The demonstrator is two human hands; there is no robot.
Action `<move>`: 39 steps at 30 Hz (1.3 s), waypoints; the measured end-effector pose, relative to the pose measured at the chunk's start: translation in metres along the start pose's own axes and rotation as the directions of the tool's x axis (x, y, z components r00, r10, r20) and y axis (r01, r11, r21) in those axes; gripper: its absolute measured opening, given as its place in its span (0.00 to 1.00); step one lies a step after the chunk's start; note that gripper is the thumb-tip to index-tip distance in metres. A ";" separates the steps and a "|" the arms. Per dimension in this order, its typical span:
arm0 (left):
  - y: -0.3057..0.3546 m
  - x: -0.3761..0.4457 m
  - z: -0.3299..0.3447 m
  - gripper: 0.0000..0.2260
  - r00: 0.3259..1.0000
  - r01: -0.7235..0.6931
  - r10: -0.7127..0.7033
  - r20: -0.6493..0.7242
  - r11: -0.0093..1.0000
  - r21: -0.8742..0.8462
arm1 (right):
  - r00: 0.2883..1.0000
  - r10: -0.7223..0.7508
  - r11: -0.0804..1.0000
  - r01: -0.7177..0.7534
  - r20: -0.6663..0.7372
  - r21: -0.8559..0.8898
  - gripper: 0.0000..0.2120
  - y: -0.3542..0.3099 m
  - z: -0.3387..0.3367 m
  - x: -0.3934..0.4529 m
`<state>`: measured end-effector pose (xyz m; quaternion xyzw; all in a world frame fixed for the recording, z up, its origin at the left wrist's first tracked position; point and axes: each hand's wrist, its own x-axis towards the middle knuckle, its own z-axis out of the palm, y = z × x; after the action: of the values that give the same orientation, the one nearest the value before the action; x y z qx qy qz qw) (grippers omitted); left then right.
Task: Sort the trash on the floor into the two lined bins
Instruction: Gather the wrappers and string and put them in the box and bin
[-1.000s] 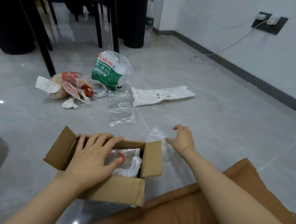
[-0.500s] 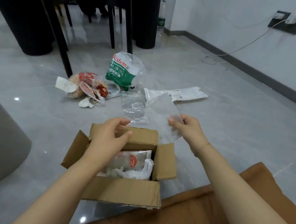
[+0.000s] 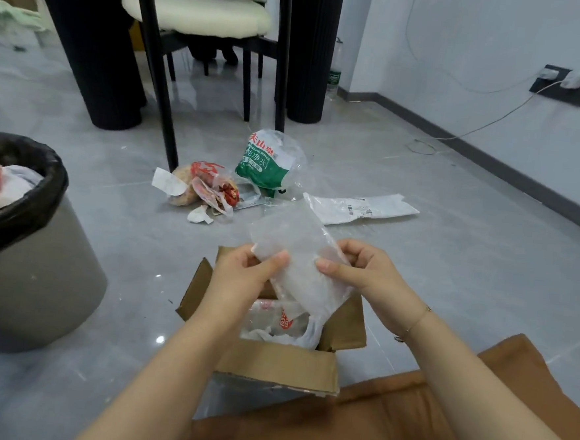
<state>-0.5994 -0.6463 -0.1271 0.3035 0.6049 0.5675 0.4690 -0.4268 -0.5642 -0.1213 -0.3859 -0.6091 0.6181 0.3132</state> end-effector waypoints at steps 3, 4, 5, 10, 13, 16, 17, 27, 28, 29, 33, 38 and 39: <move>-0.011 -0.009 -0.017 0.04 0.989 0.014 -0.010 -0.150 0.999 0.030 | 0.994 -0.006 0.999 0.001 -0.111 -0.046 0.09 0.006 -0.007 0.012; -0.011 -0.007 -0.023 0.03 0.980 0.012 -0.001 -0.197 0.998 0.055 | 0.984 0.020 0.999 -0.028 -0.174 -0.042 0.10 0.009 -0.011 0.022; -0.010 -0.003 -0.029 0.02 0.975 0.005 0.014 -0.223 0.996 0.087 | 0.972 0.053 0.997 -0.066 -0.229 -0.048 0.10 0.012 -0.016 0.034; -0.002 0.024 -0.040 0.03 0.986 0.026 -0.010 -0.165 0.995 0.098 | 0.991 0.009 0.909 -0.063 -0.132 -0.412 0.08 0.041 -0.018 0.114; -0.009 0.039 -0.041 0.03 0.990 0.088 -0.059 -0.132 0.971 0.223 | 0.994 0.036 0.653 0.051 0.098 -0.756 0.10 0.062 -0.016 0.165; -0.016 0.051 -0.043 0.03 0.987 0.128 -0.096 -0.128 0.955 0.266 | 0.944 0.220 0.346 0.160 0.246 -0.924 0.21 0.088 -0.012 0.207; -0.016 0.053 -0.045 0.03 0.987 0.130 -0.100 -0.125 0.953 0.272 | 0.936 0.250 0.325 0.158 0.246 -0.932 0.27 0.097 -0.009 0.216; -0.023 0.061 -0.046 0.14 0.993 0.114 -0.099 -0.064 0.945 0.306 | 0.923 0.114 -0.140 0.382 0.368 -0.914 0.14 0.153 -0.021 0.229; -0.024 0.061 -0.045 0.14 0.993 0.116 -0.103 -0.060 0.949 0.294 | 0.926 0.096 -0.160 0.377 0.366 -0.912 0.13 0.154 -0.021 0.225; -0.025 0.060 -0.043 0.14 0.993 0.117 -0.106 -0.056 0.952 0.283 | 0.931 0.085 -0.156 0.364 0.355 -0.918 0.11 0.153 -0.023 0.218; -0.024 0.057 -0.039 0.08 0.992 0.121 -0.107 -0.065 0.958 0.261 | 0.977 0.037 0.056 0.208 0.210 -0.977 0.03 0.145 -0.034 0.179; -0.017 0.047 -0.036 0.07 0.992 0.128 -0.120 -0.050 0.973 0.194 | 0.960 -0.135 0.746 -0.064 -0.245 -0.663 0.09 0.112 -0.051 0.106; -0.016 0.044 -0.035 0.09 0.991 0.132 -0.124 -0.055 0.977 0.168 | 0.937 -0.118 0.850 -0.076 -0.328 -0.521 0.08 0.102 -0.052 0.093</move>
<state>-0.6451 -0.6230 -0.1550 0.2904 0.6800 0.4888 0.4630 -0.4209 -0.4648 -0.2296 -0.5529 -0.6940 0.3459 0.3051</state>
